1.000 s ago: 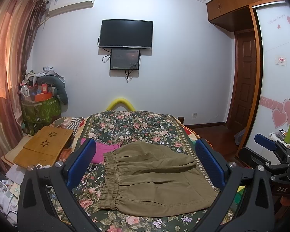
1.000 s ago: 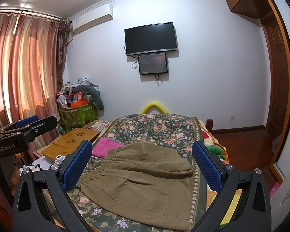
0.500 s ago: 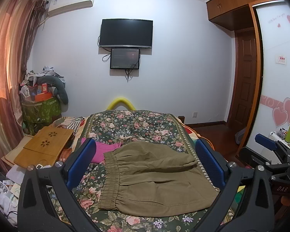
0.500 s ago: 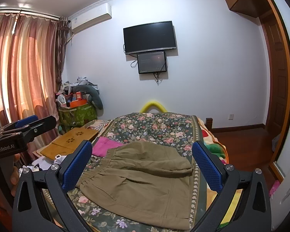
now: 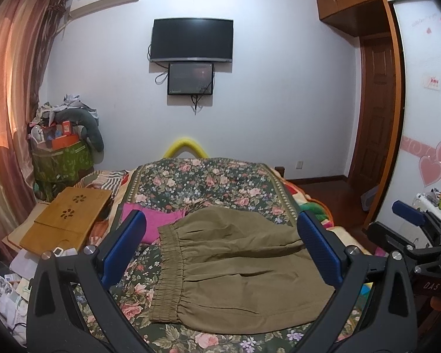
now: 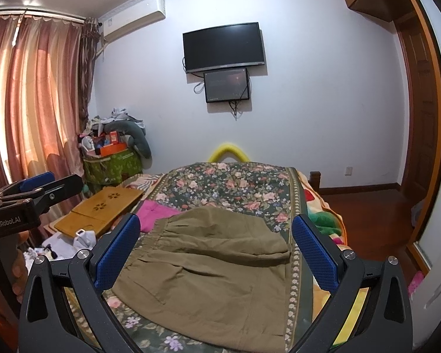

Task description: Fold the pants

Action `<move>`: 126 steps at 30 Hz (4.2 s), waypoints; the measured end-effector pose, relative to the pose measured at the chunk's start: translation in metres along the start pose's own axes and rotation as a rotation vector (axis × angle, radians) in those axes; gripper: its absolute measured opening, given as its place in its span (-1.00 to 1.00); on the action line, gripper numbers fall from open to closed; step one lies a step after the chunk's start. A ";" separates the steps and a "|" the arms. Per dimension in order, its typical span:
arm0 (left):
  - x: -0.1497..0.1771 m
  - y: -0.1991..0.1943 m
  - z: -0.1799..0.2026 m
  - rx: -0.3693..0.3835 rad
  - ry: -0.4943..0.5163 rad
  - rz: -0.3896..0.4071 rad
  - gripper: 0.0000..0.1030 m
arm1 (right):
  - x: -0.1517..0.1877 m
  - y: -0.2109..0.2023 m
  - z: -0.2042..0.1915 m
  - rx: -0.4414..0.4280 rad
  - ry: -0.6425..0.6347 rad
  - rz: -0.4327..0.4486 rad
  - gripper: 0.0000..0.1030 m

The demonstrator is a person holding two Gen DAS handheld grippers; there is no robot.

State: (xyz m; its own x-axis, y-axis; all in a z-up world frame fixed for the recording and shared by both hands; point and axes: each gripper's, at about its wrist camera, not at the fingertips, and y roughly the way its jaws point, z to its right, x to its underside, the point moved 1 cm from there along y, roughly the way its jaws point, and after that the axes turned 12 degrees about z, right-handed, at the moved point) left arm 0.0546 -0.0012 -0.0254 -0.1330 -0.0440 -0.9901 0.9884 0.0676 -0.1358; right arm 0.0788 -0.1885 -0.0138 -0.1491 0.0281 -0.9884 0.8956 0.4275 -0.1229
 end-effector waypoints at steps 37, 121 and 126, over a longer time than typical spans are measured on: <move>0.175 0.268 -0.131 -0.102 0.088 -0.711 0.80 | 0.151 0.192 0.126 -0.079 0.013 -0.712 0.04; 0.203 0.317 -0.127 0.101 -0.127 -0.892 0.61 | 0.136 0.228 0.155 -0.116 0.132 -0.708 -0.10; 0.200 0.313 -0.116 0.098 -0.037 -0.851 0.18 | 0.140 0.229 0.152 -0.123 0.094 -0.704 -0.64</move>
State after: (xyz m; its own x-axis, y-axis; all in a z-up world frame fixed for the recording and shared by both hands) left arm 0.3293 0.1264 -0.2704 -0.8314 -0.0732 -0.5509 0.5556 -0.0891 -0.8266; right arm 0.3270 -0.2236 -0.1934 -0.7139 -0.2167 -0.6658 0.5206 0.4715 -0.7118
